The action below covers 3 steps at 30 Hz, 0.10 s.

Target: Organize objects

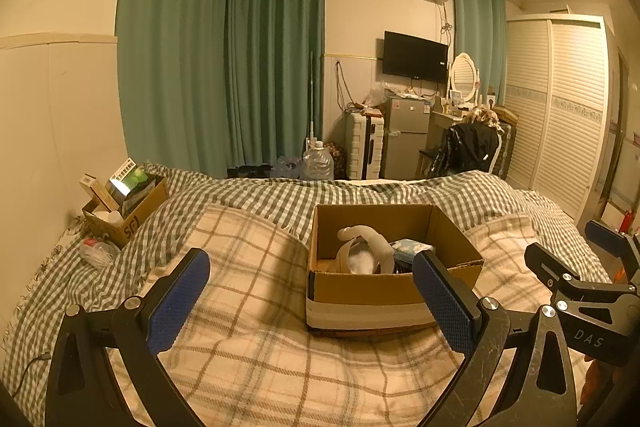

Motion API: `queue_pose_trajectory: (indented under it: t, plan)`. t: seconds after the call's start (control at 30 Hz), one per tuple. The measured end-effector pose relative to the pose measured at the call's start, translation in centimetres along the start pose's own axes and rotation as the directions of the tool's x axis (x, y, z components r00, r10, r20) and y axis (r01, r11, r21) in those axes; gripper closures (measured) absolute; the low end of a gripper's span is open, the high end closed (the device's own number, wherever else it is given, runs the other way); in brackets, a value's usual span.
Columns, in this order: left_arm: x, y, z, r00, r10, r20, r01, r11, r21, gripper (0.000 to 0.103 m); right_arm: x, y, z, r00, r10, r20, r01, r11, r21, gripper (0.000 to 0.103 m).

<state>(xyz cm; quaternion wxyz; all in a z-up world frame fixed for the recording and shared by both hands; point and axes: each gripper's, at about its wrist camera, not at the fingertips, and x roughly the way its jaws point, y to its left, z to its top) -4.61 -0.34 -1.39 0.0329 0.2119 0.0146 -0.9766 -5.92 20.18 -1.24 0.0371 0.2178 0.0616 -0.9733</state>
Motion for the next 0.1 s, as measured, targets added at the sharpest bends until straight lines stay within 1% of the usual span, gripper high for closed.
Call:
queue_pose_trajectory:
  t: [0.1]
  plan:
    - [0.13, 0.17, 0.05, 0.999, -0.025, -0.022, 0.025, 1.0, -0.004, 0.0, 0.05, 0.05, -0.02, 1.0, 0.001, -0.001, -0.001, 1.0, -0.002, 0.0]
